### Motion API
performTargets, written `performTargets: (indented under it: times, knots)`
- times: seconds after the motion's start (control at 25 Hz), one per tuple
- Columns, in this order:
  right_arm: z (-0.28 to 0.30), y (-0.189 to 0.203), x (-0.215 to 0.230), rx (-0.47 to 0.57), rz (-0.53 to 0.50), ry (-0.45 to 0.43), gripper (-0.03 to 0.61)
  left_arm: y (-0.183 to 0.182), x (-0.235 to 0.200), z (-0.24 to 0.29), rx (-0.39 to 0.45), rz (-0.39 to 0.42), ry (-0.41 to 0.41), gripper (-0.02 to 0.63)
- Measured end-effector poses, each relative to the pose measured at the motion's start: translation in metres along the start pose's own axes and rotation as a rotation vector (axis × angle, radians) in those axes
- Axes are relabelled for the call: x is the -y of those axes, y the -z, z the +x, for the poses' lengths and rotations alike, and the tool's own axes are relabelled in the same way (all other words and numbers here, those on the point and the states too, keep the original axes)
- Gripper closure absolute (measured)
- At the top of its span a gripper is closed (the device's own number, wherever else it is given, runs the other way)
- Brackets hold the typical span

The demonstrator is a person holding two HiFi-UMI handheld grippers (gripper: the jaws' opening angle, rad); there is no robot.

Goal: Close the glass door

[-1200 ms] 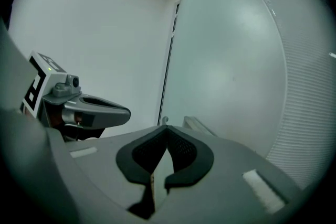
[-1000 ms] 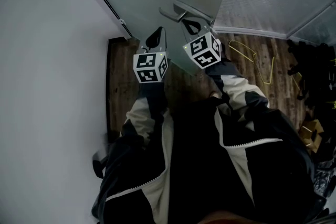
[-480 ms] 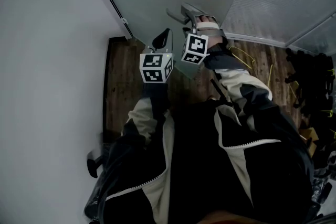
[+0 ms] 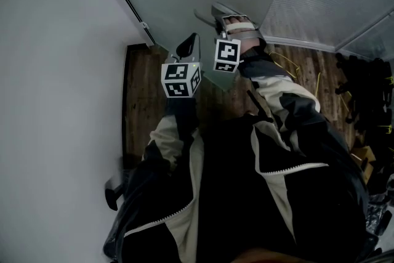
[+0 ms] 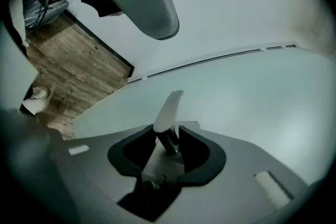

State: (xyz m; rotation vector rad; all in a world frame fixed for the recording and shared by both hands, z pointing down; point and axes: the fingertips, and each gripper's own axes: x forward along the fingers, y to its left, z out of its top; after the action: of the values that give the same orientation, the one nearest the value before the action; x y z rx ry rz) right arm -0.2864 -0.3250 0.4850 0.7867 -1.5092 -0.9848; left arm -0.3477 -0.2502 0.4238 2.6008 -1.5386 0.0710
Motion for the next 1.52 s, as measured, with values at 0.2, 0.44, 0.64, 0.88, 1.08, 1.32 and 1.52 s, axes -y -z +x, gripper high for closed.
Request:
performTargets:
  times: [0.2, 0.44, 0.64, 0.88, 1.08, 1.32, 1.52]
  knots:
    - [0.007, 0.015, 0.006, -0.007, -0.015, 0.023, 0.439, 0.003, 0.003, 0.003, -0.008, -0.007, 0.008, 0.607]
    - [0.03, 0.043, 0.017, -0.021, -0.026, 0.042, 0.442, 0.009, 0.003, 0.015, -0.028, -0.016, 0.009, 0.607]
    - [0.057, 0.072, 0.028, -0.049, -0.042, 0.045, 0.442, 0.014, -0.001, 0.037, -0.044, -0.013, -0.001, 0.607]
    - [0.09, 0.115, 0.047, -0.058, -0.047, 0.042, 0.44, 0.001, 0.012, 0.085, -0.045, 0.001, -0.009, 0.607]
    - [0.13, 0.149, 0.068, -0.059, -0.058, 0.035, 0.439, -0.015, 0.019, 0.141, -0.042, 0.008, -0.011, 0.607]
    - [0.173, 0.173, 0.076, -0.073, -0.09, 0.03, 0.44, -0.008, 0.028, 0.179, -0.04, 0.012, -0.017, 0.607]
    - [0.204, 0.193, 0.091, -0.08, -0.082, 0.029, 0.446, -0.009, 0.035, 0.201, -0.043, 0.032, -0.051, 0.607]
